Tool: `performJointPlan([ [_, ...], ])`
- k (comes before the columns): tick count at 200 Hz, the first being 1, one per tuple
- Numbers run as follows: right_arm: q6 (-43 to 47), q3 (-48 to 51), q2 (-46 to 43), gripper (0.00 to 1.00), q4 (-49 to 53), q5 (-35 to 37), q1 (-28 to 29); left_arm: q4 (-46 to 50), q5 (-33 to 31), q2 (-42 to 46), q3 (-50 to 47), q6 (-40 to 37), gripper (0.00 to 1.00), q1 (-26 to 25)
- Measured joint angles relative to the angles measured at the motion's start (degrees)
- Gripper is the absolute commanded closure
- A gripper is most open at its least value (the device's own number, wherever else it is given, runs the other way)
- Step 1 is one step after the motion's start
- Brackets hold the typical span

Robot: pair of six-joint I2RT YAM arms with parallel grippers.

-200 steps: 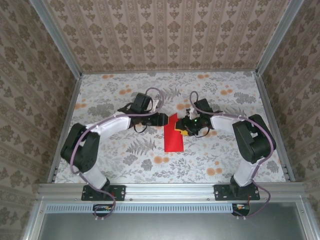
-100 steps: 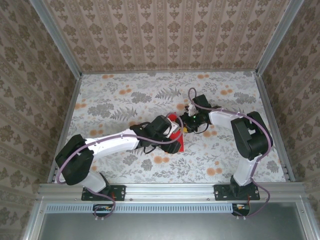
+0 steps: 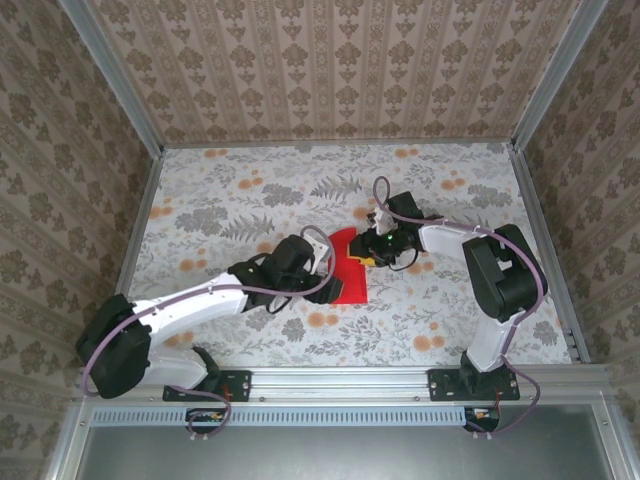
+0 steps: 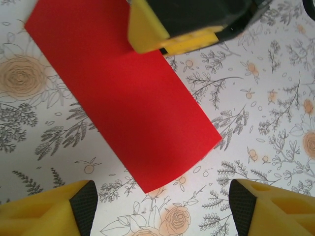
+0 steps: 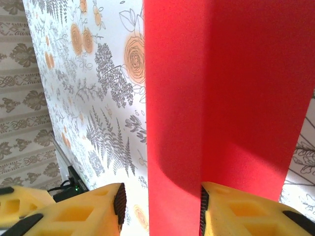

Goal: Fold a paper plane with a square sheet of paper (fold left side to right side)
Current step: Fold the triangle a second time at the center of the table.

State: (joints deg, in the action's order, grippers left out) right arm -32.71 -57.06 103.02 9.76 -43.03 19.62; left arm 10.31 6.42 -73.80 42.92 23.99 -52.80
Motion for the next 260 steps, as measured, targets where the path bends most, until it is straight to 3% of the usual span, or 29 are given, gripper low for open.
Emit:
performJointPlan([
  [96, 2.1, 3.8, -3.6, 0.44, -4.0, -2.4, 0.3, -0.5, -0.1, 0.4, -0.2, 0.5, 0.26, 0.5],
  [162, 5.4, 5.4, -4.7, 0.44, -3.6, -2.3, 2.9, -0.5, -0.1, 0.6, -0.2, 0.5, 0.26, 0.5],
  [214, 2.9, 5.0, -4.5, 0.47, -3.6, -0.9, 2.1, -0.5, 0.2, 0.6, -0.2, 0.3, 0.26, 0.3],
  [260, 0.9, 0.8, -3.2, 0.48, -2.0, 0.4, 1.1, -0.4, 0.1, -2.8, 0.7, -1.7, 0.24, -2.8],
])
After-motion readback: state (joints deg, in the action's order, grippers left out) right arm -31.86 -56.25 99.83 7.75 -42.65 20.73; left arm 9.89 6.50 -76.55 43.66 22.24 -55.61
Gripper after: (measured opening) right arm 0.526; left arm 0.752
